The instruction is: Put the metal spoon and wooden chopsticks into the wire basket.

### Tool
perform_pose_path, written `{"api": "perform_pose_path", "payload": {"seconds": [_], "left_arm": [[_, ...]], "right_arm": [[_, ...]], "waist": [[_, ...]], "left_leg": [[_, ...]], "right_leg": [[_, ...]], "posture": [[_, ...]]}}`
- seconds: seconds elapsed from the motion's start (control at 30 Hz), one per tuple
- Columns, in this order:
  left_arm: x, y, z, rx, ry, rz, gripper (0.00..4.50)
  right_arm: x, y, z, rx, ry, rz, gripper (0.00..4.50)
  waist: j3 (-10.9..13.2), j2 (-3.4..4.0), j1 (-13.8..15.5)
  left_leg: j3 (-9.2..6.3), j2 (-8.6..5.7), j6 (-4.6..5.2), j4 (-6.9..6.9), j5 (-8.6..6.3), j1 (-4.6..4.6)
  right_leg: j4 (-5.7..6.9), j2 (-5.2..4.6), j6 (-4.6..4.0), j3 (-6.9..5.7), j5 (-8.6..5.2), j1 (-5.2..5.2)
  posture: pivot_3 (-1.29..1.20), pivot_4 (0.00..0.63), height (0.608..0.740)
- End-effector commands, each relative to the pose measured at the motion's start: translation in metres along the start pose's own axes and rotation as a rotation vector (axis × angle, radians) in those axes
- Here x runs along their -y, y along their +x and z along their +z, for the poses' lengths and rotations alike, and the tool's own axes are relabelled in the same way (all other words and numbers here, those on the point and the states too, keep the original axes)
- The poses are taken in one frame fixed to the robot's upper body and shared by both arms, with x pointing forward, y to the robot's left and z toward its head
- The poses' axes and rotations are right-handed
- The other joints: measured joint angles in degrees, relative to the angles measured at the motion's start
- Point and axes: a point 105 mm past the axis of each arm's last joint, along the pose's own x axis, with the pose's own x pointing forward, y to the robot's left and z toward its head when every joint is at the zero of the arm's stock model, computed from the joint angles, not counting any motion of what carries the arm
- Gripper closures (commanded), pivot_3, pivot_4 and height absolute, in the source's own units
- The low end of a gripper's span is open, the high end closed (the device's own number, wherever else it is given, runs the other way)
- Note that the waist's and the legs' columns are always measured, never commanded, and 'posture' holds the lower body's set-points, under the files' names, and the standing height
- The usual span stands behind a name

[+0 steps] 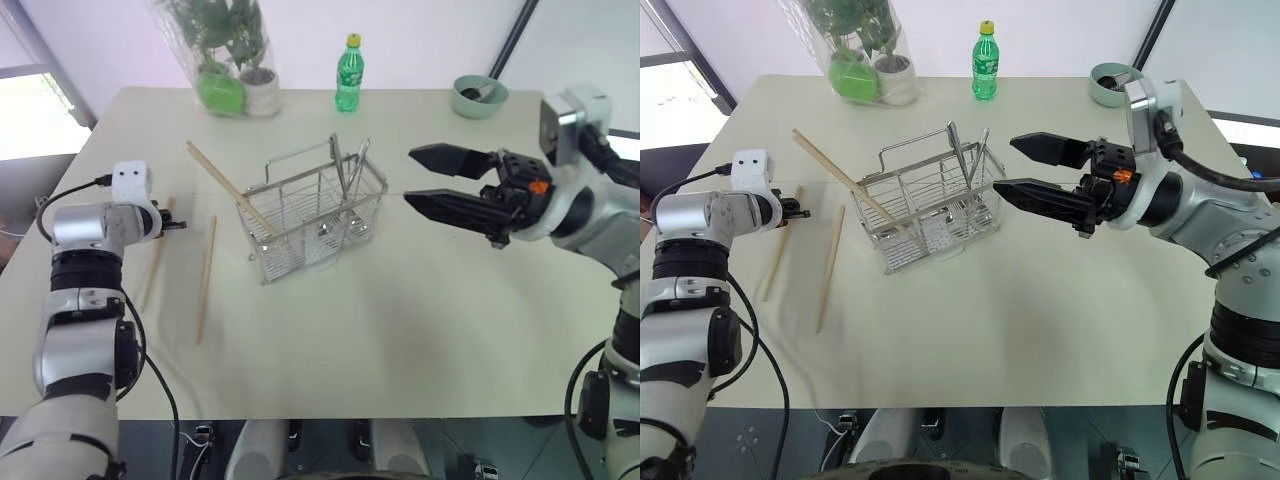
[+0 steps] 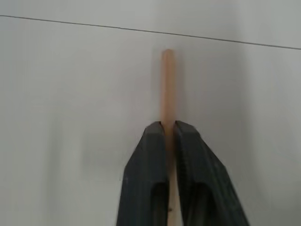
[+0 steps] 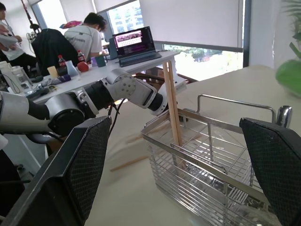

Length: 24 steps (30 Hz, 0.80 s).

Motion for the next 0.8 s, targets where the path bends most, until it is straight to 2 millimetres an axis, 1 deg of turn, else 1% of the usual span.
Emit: {"api": "perform_pose_path", "payload": {"seconds": [0.03, 0.07, 0.13, 0.2, 0.27, 0.3, 0.33, 0.37, 0.4, 0.43, 0.53, 0.6, 0.63, 0.7, 0.8], "left_arm": [[-0.007, 0.001, 0.0, 0.021, -0.018, 0.033, 4.44], [-0.01, -0.001, 0.01, 0.082, -0.032, 0.044, 4.44], [-0.017, -0.01, 0.038, 0.246, -0.059, 0.077, 4.44], [-0.026, -0.03, 0.076, 0.461, -0.159, 0.094, 4.44], [-0.032, -0.062, 0.116, 0.706, -0.267, 0.054, 4.44], [-0.033, -0.078, 0.131, 0.813, -0.311, 0.022, 4.44], [-0.032, -0.099, 0.147, 0.935, -0.359, -0.044, 4.44], [-0.029, -0.119, 0.159, 1.034, -0.397, -0.111, 4.44], [-0.019, -0.142, 0.172, 1.132, -0.44, -0.217, 4.44], [-0.01, -0.158, 0.179, 1.186, -0.464, -0.298, 4.44], [0.022, -0.197, 0.194, 1.272, -0.496, -0.527, 4.44], [0.052, -0.224, 0.203, 1.302, -0.494, -0.685, 4.44], [0.068, -0.234, 0.205, 1.305, -0.468, -0.75, 4.44], [0.1, -0.248, 0.204, 1.297, -0.406, -0.857, 4.44], [0.14, -0.259, 0.197, 1.277, -0.316, -0.959, 4.44]], "right_arm": [[-0.002, -0.006, 0.011, 0.028, -0.046, -0.009, 0.0], [-0.001, -0.007, 0.011, 0.028, -0.044, -0.011, 0.0], [0.0, -0.008, 0.01, 0.028, -0.041, -0.015, 0.0], [0.001, -0.009, 0.01, 0.024, -0.039, -0.021, 0.0], [0.003, -0.01, 0.012, 0.026, -0.034, -0.029, 0.0], [0.004, -0.01, 0.013, 0.029, -0.029, -0.032, 0.0], [0.005, -0.01, 0.014, 0.035, -0.024, -0.035, 0.0], [0.005, -0.01, 0.014, 0.04, -0.02, -0.037, 0.0], [0.006, -0.01, 0.014, 0.041, -0.018, -0.041, 0.0], [0.007, -0.01, 0.014, 0.039, -0.016, -0.046, 0.0], [0.006, -0.008, 0.013, 0.037, -0.014, -0.051, 0.0], [0.006, -0.008, 0.013, 0.041, -0.011, -0.053, 0.0], [0.006, -0.008, 0.013, 0.041, -0.011, -0.056, 0.0], [0.007, -0.008, 0.013, 0.042, -0.011, -0.064, 0.0], [0.009, -0.008, 0.014, 0.05, -0.014, -0.08, 0.0]], "waist": [[0.0, 0.0, 0.0], [0.0, 0.0, 0.0], [0.0, -0.03, 0.0], [0.0, -0.07, 0.0], [0.0, -0.1, 0.0], [0.1, -0.15, 0.0], [0.1, -0.19, 0.0], [0.1, -0.19, 0.0], [0.1, -0.19, 0.0], [0.1, -0.19, 0.0], [0.1, -0.19, 0.1], [0.1, -0.19, 0.2], [0.1, -0.19, 0.2], [0.1, -0.2, 0.1], [0.1, -0.2, 0.1]], "left_leg": [[0.0, 0.0, 0.0, 0.0, 0.0, 0.0], [0.0, 0.0, 0.0, 0.0, 0.0, 0.0], [0.0, 0.0, 0.0, 0.01, 0.0, -0.01], [0.0, 0.0, 0.0, 0.03, 0.0, -0.12], [-0.01, 0.01, 0.01, 0.09, 0.01, -0.32], [-0.01, 0.0, 0.01, 0.11, 0.01, -0.41], [-0.04, 0.0, 0.01, 0.16, 0.01, -0.53], [-0.09, 0.0, 0.04, 0.29, -0.01, -0.65], [-0.11, 0.0, 0.12, 0.42, -0.07, -0.71], [-0.11, 0.0, 0.21, 0.53, -0.13, -0.73], [-0.1, -0.06, 0.39, 0.78, -0.24, -0.72], [-0.1, -0.09, 0.41, 0.85, -0.25, -0.71], [-0.11, -0.09, 0.41, 0.88, -0.25, -0.71], [-0.11, -0.09, 0.42, 0.91, -0.23, -0.7], [-0.11, -0.09, 0.55, 0.9, -0.16, -0.68]], "right_leg": [[0.0, 0.0, 0.0, 0.0, 0.0, 0.0], [0.0, 0.0, 0.0, -0.01, 0.0, 0.02], [0.0, 0.0, 0.0, -0.01, 0.0, 0.0], [0.0, 0.0, 0.01, -0.01, 0.01, -0.1], [0.01, 0.0, 0.03, -0.03, 0.02, -0.28], [0.01, 0.0, 0.05, -0.04, 0.04, -0.33], [0.01, 0.0, 0.09, -0.07, 0.06, -0.41], [0.0, 0.0, 0.1, -0.13, 0.09, -0.44], [0.01, 0.0, 0.11, -0.15, 0.09, -0.43], [0.0, 0.0, 0.11, -0.15, 0.09, -0.38], [-0.12, -0.04, 0.19, -0.17, 0.14, -0.18], [-0.12, -0.05, 0.24, -0.17, 0.16, -0.12], [-0.12, -0.05, 0.25, -0.19, 0.17, -0.09], [-0.1, -0.02, 0.27, -0.19, 0.18, -0.07], [-0.08, 0.04, 0.28, -0.18, 0.19, -0.07]], "posture": [[0.0, 0.15, 0.684], [0.0, 0.15, 0.684], [0.0, 0.15, 0.684], [0.0, 0.15, 0.684], [0.0, 0.15, 0.684], [0.0, 0.15, 0.684], [0.0, 0.15, 0.684], [0.0, 0.15, 0.684], [0.0, 0.15, 0.684], [0.0, 0.15, 0.684], [0.0, 0.15, 0.684], [0.0, 0.15, 0.684], [0.0, 0.15, 0.684], [0.0, 0.15, 0.684], [0.0, 0.15, 0.684]]}}
